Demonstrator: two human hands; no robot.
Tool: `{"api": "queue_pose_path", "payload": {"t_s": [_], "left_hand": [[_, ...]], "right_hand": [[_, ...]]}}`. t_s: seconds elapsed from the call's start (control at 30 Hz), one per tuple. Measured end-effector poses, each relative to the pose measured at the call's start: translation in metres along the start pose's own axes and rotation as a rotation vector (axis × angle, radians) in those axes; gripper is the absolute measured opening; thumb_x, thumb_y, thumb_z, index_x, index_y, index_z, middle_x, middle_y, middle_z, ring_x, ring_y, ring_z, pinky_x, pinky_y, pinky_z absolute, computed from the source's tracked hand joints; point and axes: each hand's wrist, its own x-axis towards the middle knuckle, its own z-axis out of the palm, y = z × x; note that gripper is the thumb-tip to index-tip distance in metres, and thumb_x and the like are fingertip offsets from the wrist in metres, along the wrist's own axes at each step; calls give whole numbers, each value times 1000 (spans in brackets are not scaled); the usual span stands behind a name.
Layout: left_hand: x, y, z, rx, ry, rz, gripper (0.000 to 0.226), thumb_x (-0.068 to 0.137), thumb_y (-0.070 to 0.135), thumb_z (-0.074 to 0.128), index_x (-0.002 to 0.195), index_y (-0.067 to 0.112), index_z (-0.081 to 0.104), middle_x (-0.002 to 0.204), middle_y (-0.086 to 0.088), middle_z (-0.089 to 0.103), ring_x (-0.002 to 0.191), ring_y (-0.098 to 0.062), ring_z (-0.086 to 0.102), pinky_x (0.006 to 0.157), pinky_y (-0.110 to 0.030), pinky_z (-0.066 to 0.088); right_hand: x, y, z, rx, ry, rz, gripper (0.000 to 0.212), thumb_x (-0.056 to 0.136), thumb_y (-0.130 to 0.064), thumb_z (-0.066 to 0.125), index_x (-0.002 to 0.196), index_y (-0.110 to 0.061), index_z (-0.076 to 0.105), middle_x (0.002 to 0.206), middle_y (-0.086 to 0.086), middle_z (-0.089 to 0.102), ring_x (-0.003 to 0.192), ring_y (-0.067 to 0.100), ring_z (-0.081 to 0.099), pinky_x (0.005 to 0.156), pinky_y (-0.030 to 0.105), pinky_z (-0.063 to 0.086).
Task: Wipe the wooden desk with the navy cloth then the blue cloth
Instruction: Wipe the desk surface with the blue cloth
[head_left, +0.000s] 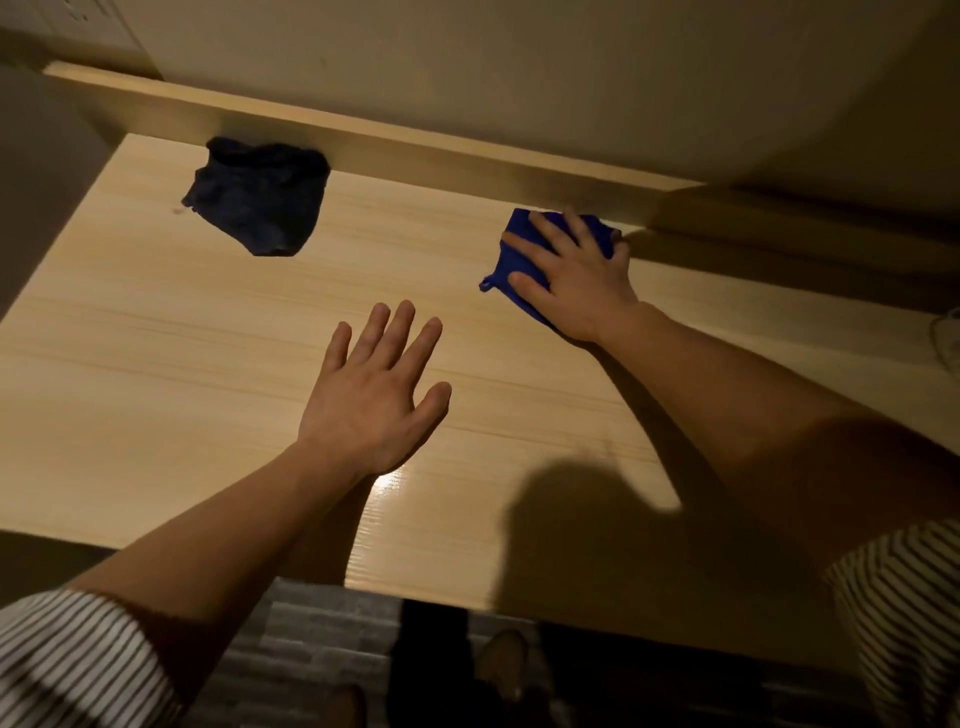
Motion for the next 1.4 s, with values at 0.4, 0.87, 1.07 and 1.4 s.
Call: {"api": "queue_pose_path", "payload": {"t_s": [0.4,0.87,1.07,1.4], "left_hand": [[1,1,-4,-11,-14,8,75,104,72,10,170,37,0,179,0,-4,164,-22,-10,131,-54,-3],[5,-1,-15,-13,-75,71,74,106,68,17,170,33,8,179,-9,0,164,-32,-6,129,-61,-1],[3,36,-15,-82,-39,182,77,101,70,14,169,35,10,179,-6,2,164,-28,-3,130,-56,-1],[10,68,7,-70,-31,143,74,103,69,10,170,37,5,179,-3,-3,164,-23,-10,130,-53,-6]], "right_hand": [[-139,-63,28,-27,-9,-71,61,99,-73,15,158,-54,15,172,-10,13,158,25,0,118,69,4],[-271,-135,48,35,-32,-43,60,101,-67,18,158,-50,21,171,-10,16,158,21,2,119,63,9],[-300,-154,53,91,-16,-19,53,106,-54,34,155,-36,41,163,-6,38,152,21,23,107,52,26],[-275,-79,-4,377,141,68,50,104,-51,37,139,-23,59,138,-4,57,131,14,41,100,40,25]]}}
